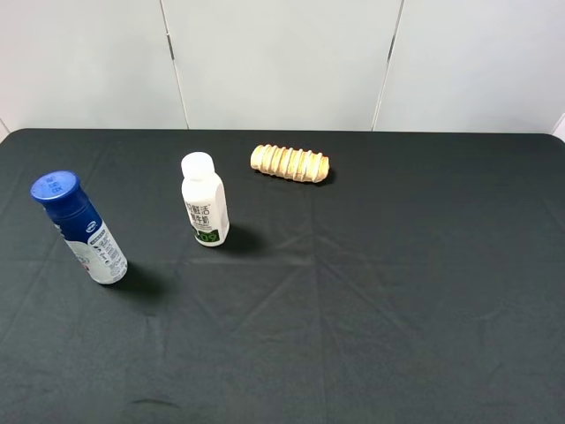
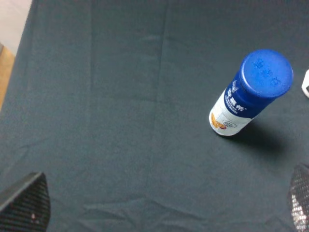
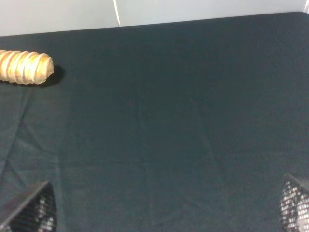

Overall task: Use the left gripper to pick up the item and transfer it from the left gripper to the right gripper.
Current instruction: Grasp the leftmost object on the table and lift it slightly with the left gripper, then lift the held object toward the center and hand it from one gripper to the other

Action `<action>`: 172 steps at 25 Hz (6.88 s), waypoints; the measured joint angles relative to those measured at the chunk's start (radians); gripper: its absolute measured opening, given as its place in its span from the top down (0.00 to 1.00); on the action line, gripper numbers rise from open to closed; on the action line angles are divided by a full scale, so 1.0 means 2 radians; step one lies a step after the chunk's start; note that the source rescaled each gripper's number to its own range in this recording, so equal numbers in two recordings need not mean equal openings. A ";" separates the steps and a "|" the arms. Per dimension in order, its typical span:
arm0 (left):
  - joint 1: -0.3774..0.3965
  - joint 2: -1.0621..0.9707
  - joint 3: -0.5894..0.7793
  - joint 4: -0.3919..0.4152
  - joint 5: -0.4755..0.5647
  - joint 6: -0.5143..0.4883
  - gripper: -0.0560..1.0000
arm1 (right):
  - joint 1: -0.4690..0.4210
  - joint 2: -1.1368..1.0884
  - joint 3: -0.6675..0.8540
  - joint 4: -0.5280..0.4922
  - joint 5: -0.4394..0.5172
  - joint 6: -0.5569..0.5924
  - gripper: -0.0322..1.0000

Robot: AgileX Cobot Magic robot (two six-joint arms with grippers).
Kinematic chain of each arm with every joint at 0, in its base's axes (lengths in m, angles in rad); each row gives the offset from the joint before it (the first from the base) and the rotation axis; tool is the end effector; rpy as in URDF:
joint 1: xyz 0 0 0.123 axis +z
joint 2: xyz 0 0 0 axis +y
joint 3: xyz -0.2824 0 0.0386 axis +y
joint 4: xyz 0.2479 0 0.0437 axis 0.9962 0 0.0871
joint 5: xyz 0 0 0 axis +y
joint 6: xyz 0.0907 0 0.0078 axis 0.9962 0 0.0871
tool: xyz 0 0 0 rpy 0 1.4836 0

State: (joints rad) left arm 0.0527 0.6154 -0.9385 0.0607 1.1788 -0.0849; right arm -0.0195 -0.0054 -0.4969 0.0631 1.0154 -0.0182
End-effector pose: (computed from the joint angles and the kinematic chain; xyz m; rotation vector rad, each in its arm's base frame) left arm 0.0778 0.0092 0.3745 -0.1614 2.3324 0.0611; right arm -0.0035 0.0050 0.2801 0.0000 1.9955 0.0507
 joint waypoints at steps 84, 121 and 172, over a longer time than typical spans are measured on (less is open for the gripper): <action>-0.173 0.392 0.018 0.035 -0.163 0.039 0.04 | 0.000 0.000 0.000 0.000 0.000 0.000 0.00; -0.175 0.392 0.048 0.001 -0.234 0.038 0.04 | 0.000 0.000 0.000 0.000 0.000 0.000 0.00; -0.175 0.298 -0.065 -0.158 -0.086 0.056 0.93 | 0.000 0.000 0.000 0.000 0.000 0.000 0.00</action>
State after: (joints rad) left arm -0.2970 1.2114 -1.0682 -0.2545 1.0060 0.0276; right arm -0.0195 -0.0054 -0.4969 0.0641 1.0154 -0.0182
